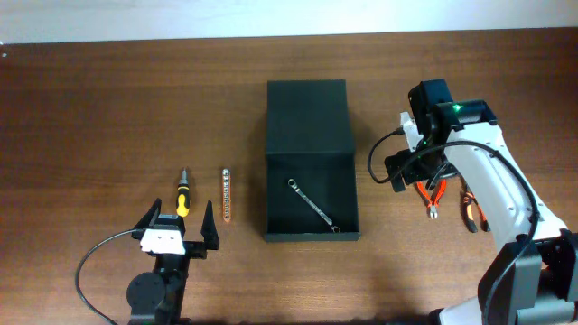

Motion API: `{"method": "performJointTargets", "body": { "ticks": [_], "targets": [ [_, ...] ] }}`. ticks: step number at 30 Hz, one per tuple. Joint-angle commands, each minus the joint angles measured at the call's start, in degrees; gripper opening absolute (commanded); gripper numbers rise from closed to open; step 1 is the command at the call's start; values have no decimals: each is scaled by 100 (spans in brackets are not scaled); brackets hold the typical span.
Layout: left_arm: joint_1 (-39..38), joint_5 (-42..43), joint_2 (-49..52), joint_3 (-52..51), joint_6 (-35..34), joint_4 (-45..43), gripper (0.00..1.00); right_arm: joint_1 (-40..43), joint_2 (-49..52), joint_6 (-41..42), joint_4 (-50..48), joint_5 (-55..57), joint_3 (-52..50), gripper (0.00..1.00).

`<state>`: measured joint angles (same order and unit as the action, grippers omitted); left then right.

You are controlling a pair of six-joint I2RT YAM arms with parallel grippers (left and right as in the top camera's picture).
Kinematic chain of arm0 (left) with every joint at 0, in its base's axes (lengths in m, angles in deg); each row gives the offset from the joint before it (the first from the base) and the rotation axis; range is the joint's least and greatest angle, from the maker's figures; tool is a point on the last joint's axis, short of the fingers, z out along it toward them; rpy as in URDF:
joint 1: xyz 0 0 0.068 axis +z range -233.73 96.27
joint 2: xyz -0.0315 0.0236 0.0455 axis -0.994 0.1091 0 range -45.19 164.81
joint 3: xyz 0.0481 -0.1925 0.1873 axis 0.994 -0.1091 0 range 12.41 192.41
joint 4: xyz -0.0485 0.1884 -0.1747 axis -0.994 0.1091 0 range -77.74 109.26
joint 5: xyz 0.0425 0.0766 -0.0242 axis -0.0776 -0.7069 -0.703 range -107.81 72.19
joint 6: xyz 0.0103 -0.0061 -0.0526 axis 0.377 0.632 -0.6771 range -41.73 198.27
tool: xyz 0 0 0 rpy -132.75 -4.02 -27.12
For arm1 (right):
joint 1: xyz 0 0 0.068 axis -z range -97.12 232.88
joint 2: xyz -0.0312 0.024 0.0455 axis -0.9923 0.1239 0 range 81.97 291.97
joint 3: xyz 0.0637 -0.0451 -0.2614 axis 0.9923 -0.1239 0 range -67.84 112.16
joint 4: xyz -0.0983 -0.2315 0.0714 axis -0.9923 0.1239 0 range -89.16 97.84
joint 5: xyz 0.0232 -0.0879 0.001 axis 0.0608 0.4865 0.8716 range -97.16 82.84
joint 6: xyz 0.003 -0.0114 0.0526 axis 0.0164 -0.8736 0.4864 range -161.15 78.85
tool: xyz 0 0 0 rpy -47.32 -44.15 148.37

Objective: Pack container
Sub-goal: 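Withdraw the right gripper toward the red-handled cutters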

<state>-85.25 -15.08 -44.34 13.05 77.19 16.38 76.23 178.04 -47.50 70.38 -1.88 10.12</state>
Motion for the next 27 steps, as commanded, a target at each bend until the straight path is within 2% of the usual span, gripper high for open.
{"method": "performJointTargets", "body": {
  "ticks": [1,7,13,20,27],
  "targets": [
    [31,-2,-46,-15,90,39,99,-28,55,-756,-111,-74,-31,99],
    [31,-2,-46,-15,90,39,99,118,92,-944,-546,-195,-214,99],
    [31,-2,-46,-15,90,39,99,396,118,-365,-575,-232,-216,99],
    [31,-2,-46,-15,90,39,99,748,431,-389,-522,-557,-216,99],
    [31,-2,-46,-15,90,39,99,664,984,-734,-291,-640,-216,99]
  ]
}}
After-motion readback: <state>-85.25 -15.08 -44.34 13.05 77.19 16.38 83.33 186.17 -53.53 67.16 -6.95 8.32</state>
